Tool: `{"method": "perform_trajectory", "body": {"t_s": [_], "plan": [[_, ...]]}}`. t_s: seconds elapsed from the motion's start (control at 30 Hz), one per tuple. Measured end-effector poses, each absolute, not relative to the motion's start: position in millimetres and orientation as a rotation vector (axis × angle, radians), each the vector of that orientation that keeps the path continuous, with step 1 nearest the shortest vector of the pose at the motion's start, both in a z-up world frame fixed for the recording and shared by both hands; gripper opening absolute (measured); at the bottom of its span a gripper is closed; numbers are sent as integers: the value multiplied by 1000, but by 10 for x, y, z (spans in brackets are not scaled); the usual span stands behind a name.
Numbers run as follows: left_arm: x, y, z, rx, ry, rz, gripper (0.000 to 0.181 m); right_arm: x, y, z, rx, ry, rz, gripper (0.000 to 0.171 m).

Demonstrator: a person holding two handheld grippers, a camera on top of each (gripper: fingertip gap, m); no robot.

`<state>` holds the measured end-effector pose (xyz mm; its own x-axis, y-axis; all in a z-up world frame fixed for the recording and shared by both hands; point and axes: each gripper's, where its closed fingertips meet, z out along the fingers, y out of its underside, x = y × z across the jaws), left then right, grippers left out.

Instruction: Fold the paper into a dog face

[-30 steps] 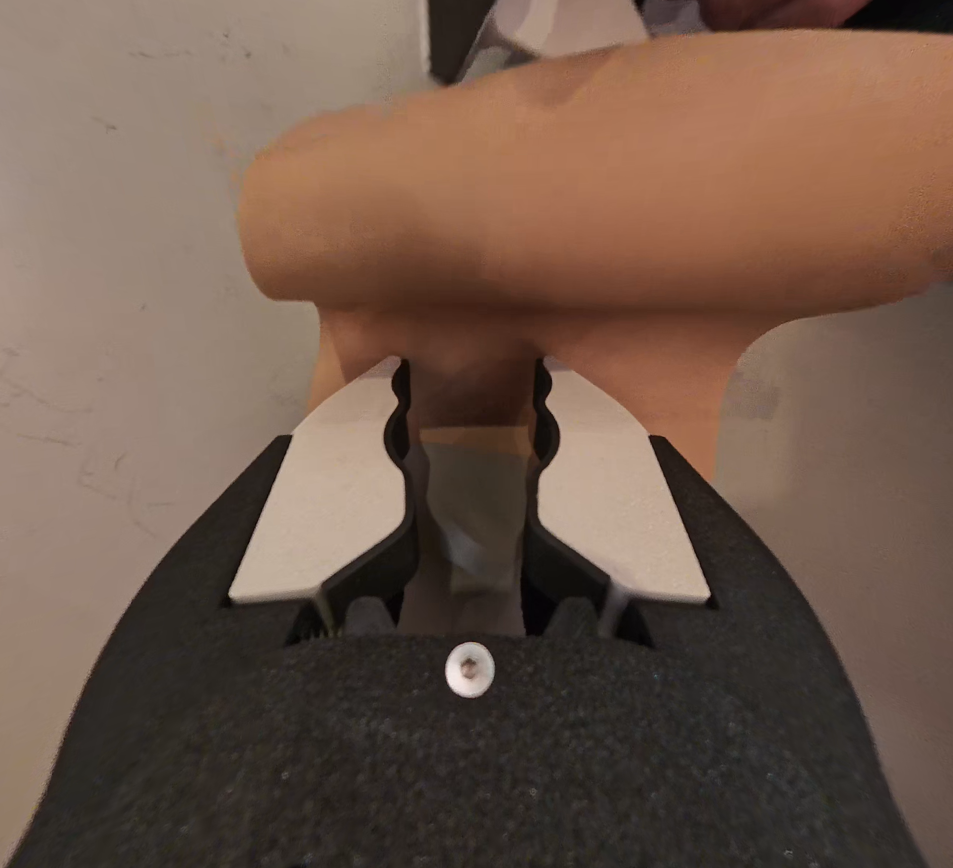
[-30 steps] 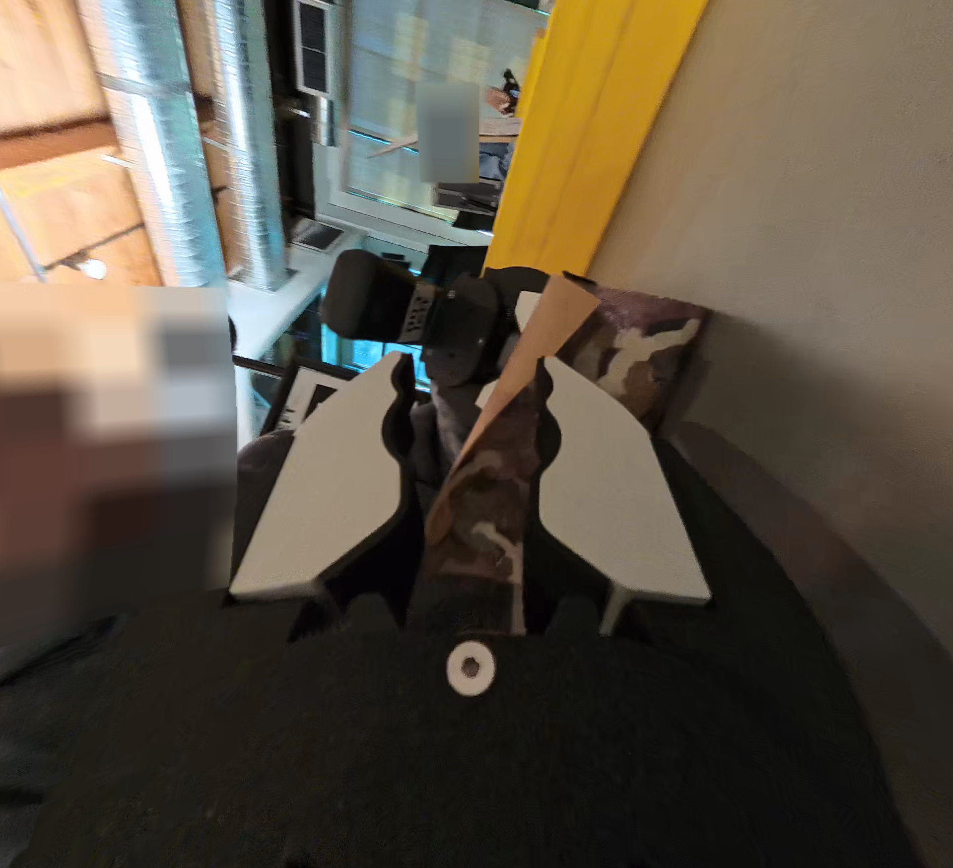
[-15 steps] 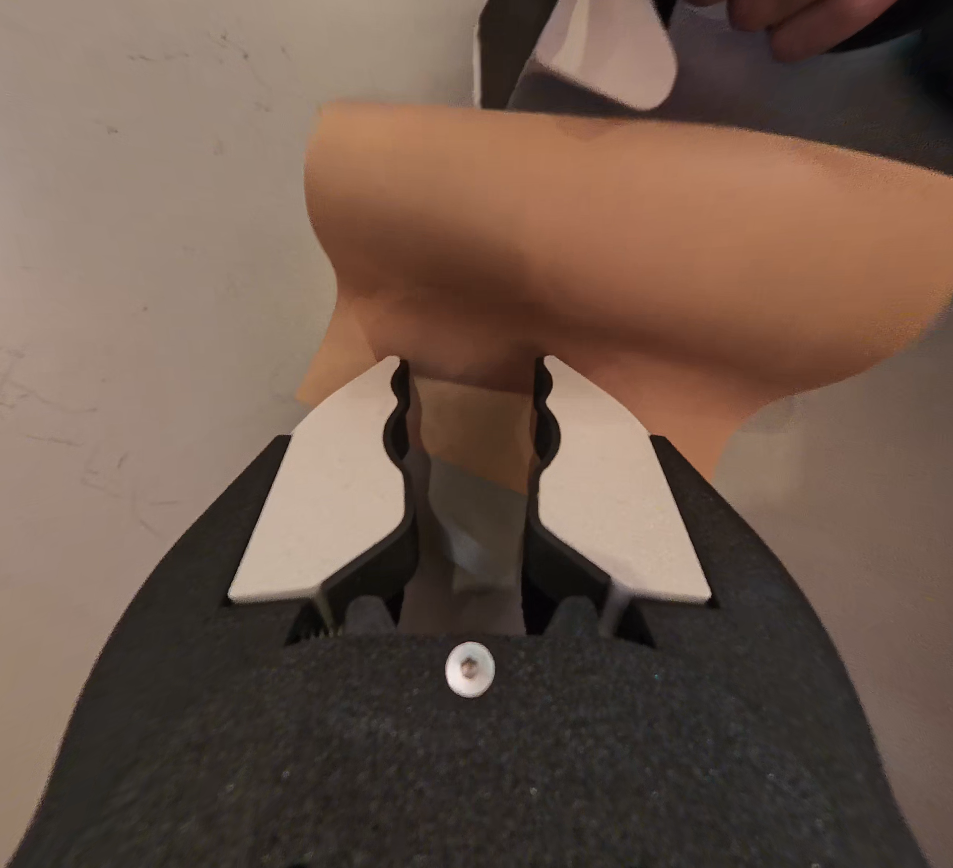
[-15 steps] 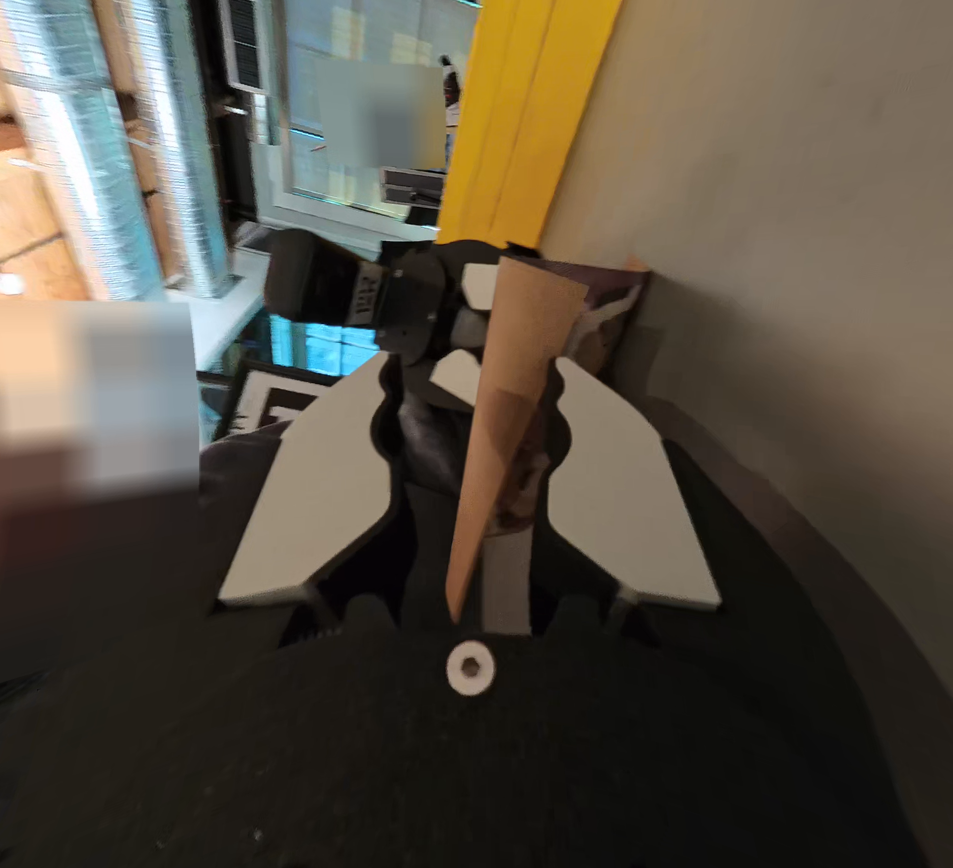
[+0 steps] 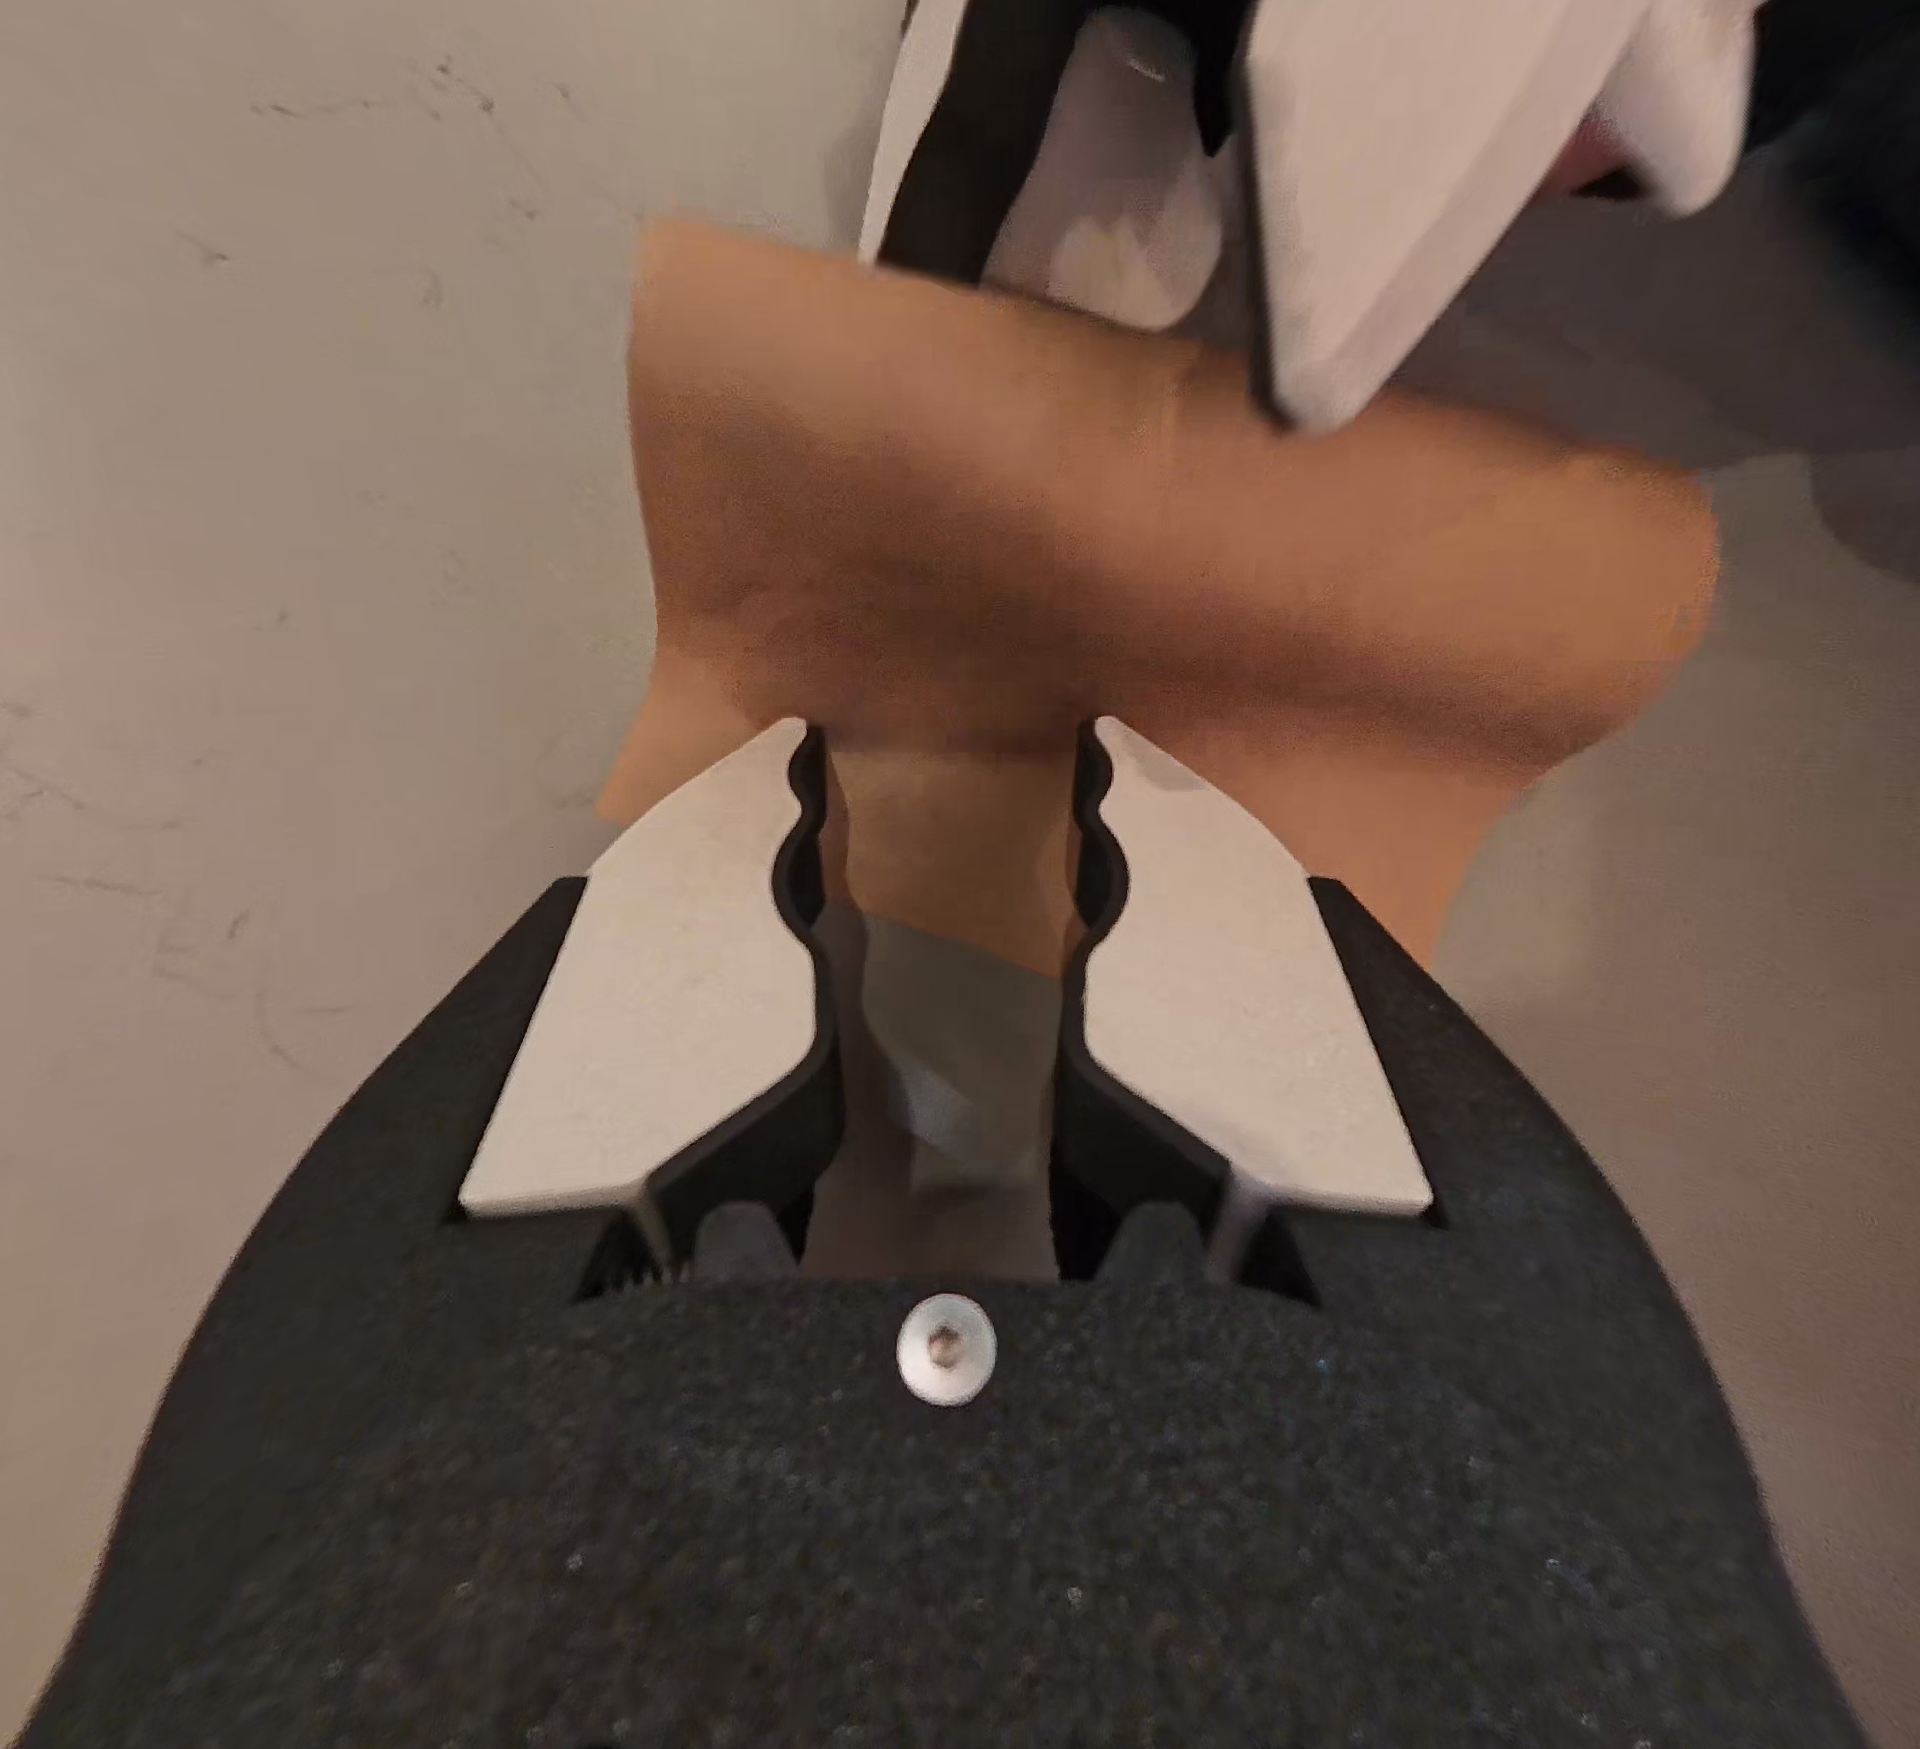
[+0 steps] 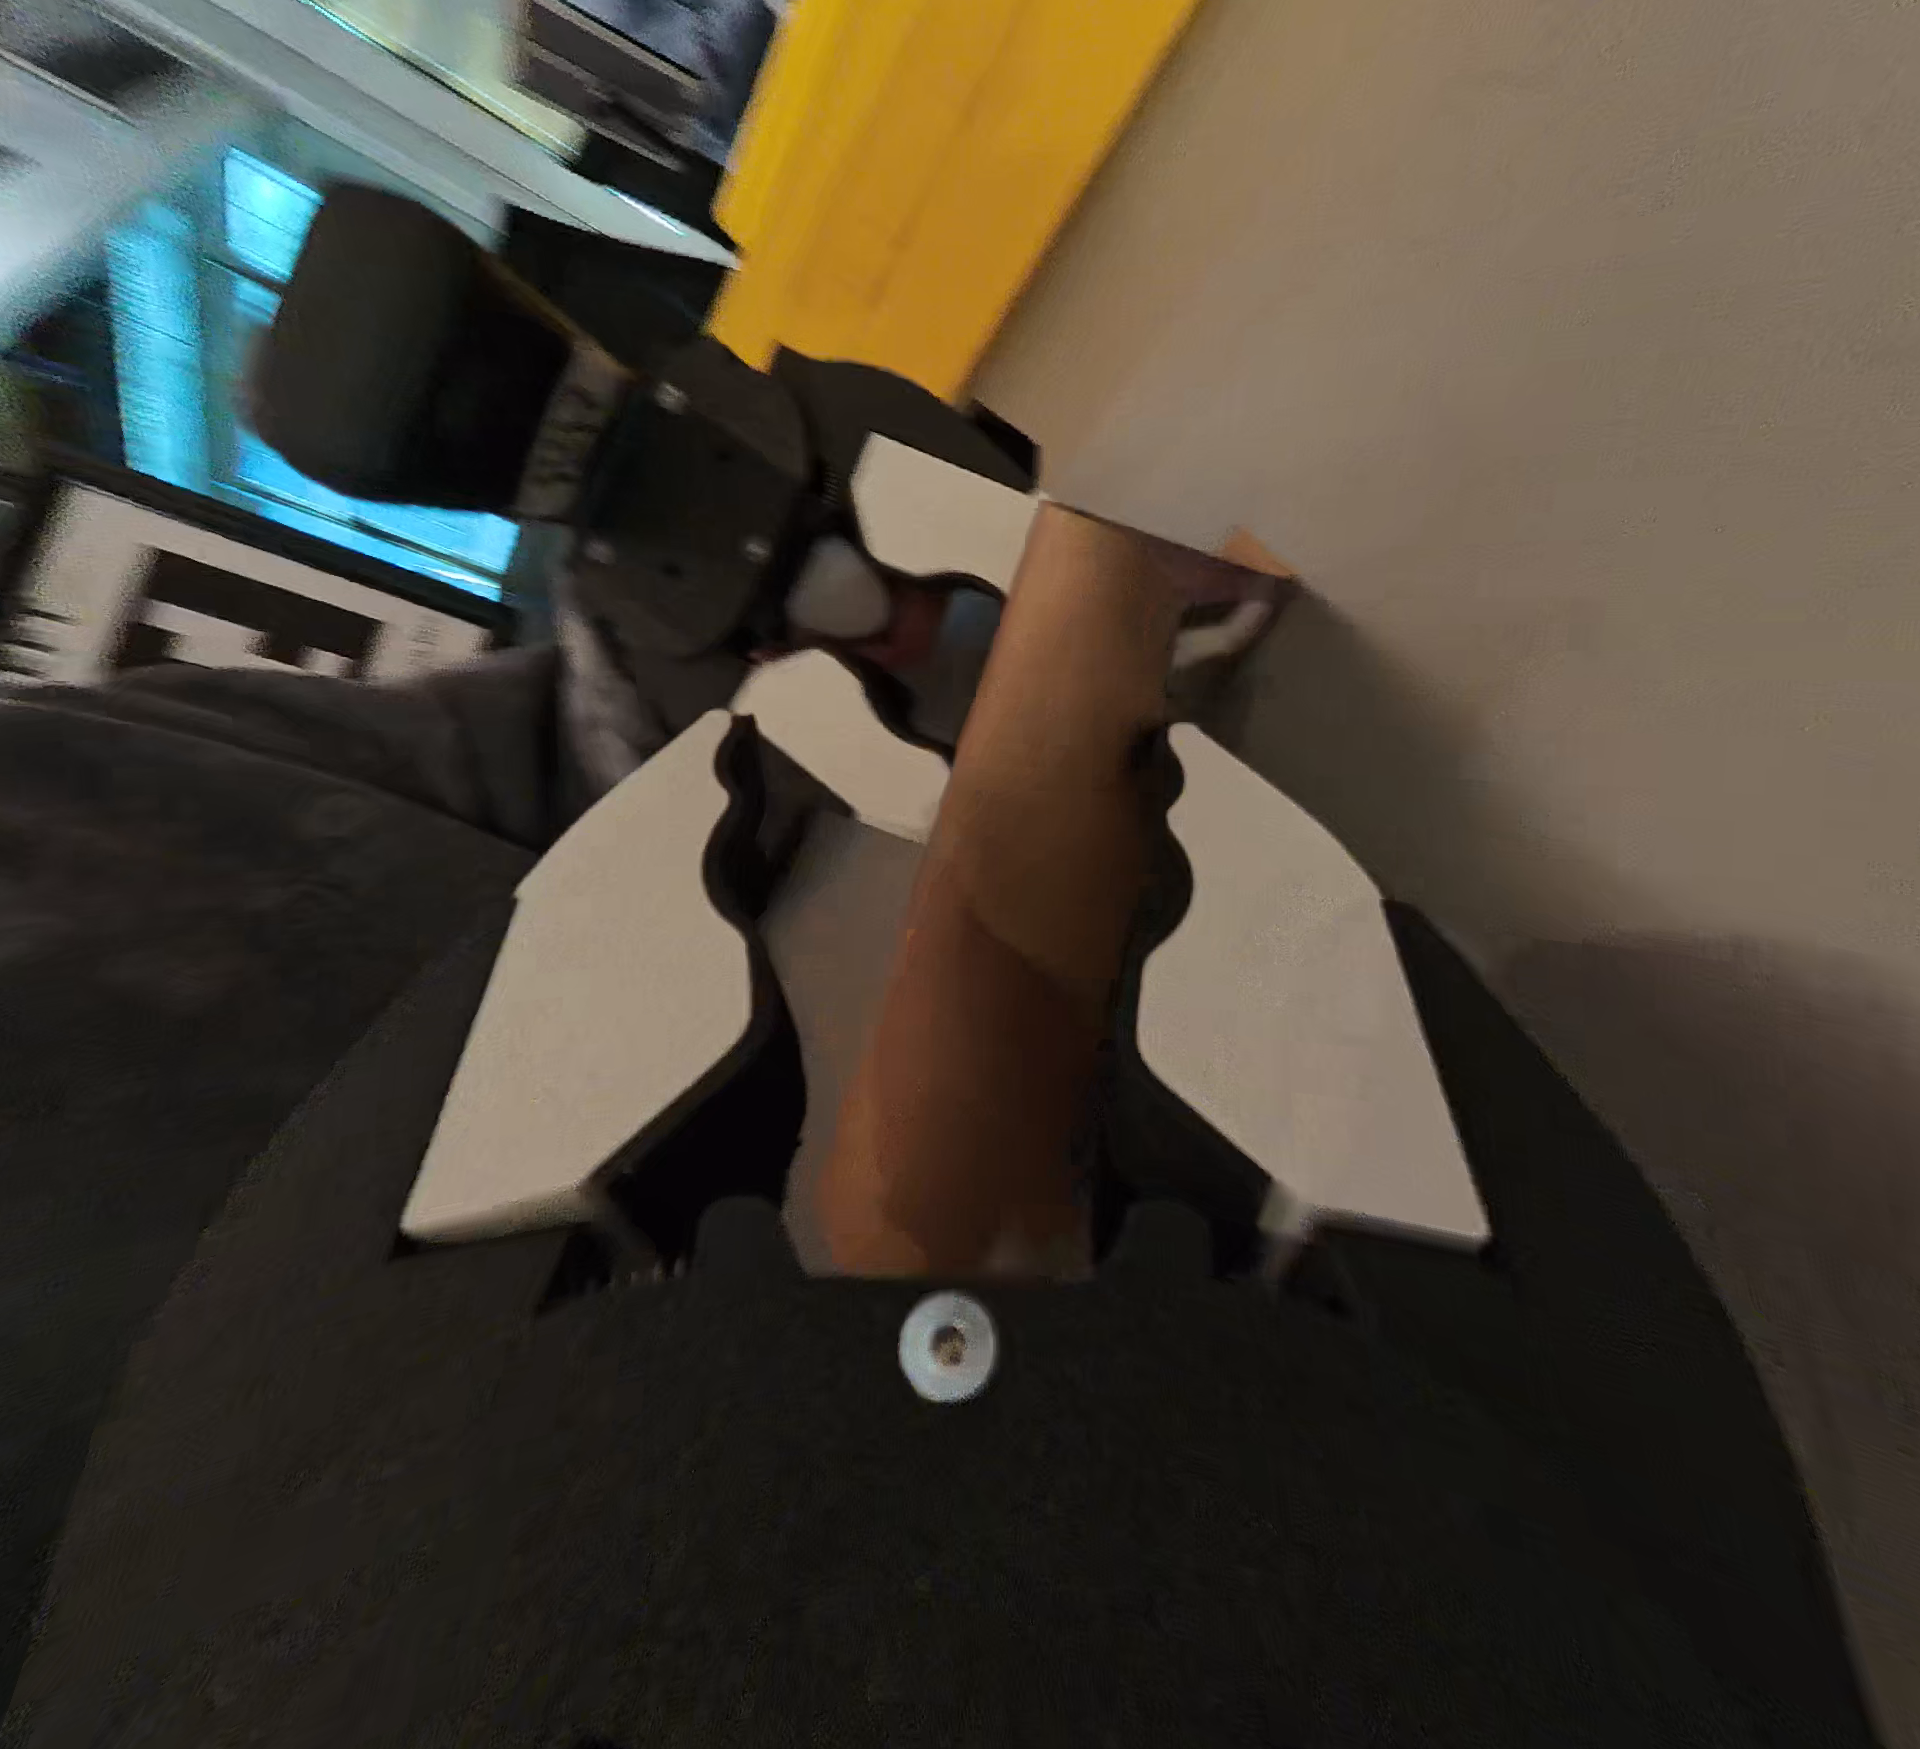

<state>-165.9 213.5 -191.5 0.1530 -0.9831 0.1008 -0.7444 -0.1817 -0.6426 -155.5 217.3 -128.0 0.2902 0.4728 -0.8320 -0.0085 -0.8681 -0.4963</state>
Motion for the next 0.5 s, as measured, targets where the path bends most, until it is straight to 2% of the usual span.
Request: {"method": "perform_trajectory", "body": {"t_s": [0.13, 0.2, 0.3, 0.4, 0.5], "plan": [[-1667, 2129, -1914, -1990, 1646, -719, 45, -1600, 2150, -902, -1851, -199, 2116, 62], [-1670, 2130, -1912, -1992, 1643, -725, 44, -1649, 2039, -958, -1867, -197, 2214, 62], [-1677, 2135, -1912, -1992, 1641, -730, 43, -1703, 1773, -1325, -2141, -286, 2045, 69], [-1678, 2138, -1913, -1987, 1644, -724, 43, -1696, 1618, -1360, -2180, -287, 1967, 67], [-1679, 2131, -1918, -1981, 1659, -698, 43, -1527, 1679, -1655, -2407, -346, 1527, 68]]}}
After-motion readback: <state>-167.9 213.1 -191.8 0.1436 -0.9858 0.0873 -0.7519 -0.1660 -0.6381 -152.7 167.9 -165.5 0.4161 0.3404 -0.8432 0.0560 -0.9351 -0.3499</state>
